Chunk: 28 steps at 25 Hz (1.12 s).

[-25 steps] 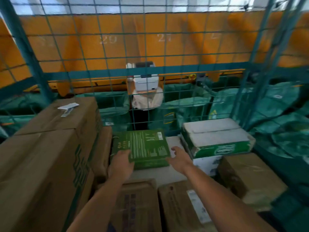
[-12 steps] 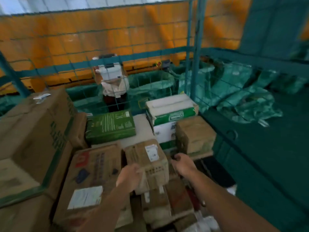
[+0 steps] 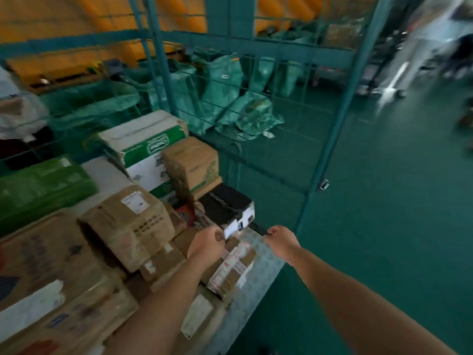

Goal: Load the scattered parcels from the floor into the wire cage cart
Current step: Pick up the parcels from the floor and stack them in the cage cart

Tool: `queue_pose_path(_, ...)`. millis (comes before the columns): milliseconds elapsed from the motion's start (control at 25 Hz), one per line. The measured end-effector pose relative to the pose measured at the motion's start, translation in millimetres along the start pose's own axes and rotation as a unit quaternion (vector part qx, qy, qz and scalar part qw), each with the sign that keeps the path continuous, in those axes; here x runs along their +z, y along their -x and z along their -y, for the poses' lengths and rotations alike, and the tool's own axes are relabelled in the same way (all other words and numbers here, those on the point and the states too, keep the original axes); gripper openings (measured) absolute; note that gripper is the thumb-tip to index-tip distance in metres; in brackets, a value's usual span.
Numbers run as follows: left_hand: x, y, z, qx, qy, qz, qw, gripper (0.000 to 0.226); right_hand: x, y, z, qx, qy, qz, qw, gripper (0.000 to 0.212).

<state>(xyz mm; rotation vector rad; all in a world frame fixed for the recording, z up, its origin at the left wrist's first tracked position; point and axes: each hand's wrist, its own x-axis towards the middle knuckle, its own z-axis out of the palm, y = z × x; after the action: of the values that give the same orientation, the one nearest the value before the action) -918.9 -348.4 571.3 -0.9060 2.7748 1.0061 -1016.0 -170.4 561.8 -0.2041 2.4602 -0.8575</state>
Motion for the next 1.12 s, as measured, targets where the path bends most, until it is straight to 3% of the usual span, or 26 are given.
queue_pose_path(120, 23, 19, -14, 0.053, -0.016, 0.043, 0.998, 0.017, -7, 41, -34, 0.051, -0.031, -0.041, 0.997, 0.014)
queue_pose_path(200, 40, 30, -24, 0.092, -0.038, 0.079, 0.992, 0.017, -9, 70, -60, 0.079, -0.051, -0.064, 0.994, 0.034)
queue_pose_path(360, 74, 67, -60, 0.16, -0.073, 0.119, 0.977, 0.022, -16, 128, -114, 0.141, -0.11, -0.123, 0.976, 0.041)
queue_pose_path(600, 138, 138, -137, 0.241, -0.075, 0.169, 0.953, 0.027, -56, 203, -206, 0.195, -0.166, -0.213, 0.943, 0.041)
queue_pose_path(1120, 328, 339, -305, 0.344, -0.162, 0.29, 0.878, 0.026, -160, 373, -460, 0.295, -0.261, -0.328, 0.859, 0.041)
